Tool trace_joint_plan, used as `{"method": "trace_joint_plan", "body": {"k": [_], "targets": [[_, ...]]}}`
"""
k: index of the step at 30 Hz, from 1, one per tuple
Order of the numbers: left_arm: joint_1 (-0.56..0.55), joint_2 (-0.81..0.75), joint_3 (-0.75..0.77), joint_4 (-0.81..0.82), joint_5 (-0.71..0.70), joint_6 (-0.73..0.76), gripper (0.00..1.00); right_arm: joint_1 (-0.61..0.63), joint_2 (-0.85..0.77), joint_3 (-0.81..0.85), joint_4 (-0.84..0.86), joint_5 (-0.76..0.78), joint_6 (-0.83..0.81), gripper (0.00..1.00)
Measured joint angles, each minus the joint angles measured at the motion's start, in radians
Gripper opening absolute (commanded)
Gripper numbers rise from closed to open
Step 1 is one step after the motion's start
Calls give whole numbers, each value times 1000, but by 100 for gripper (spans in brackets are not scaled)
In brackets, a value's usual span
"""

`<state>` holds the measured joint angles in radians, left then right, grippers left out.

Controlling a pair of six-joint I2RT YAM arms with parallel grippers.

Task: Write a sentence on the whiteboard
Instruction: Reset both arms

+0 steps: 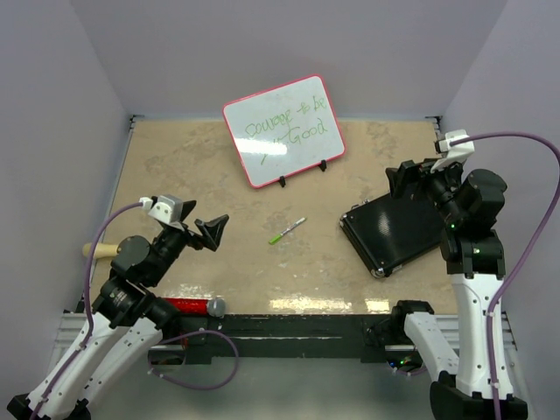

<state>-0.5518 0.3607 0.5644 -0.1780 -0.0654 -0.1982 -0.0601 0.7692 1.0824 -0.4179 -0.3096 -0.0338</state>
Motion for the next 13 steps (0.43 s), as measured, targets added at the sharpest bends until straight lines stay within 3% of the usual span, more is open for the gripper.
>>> {"method": "trace_joint_plan", "body": {"k": [13], "targets": [[0, 0, 0, 0, -16, 0, 100, 0, 0, 0, 0, 1, 0, 99]]}}
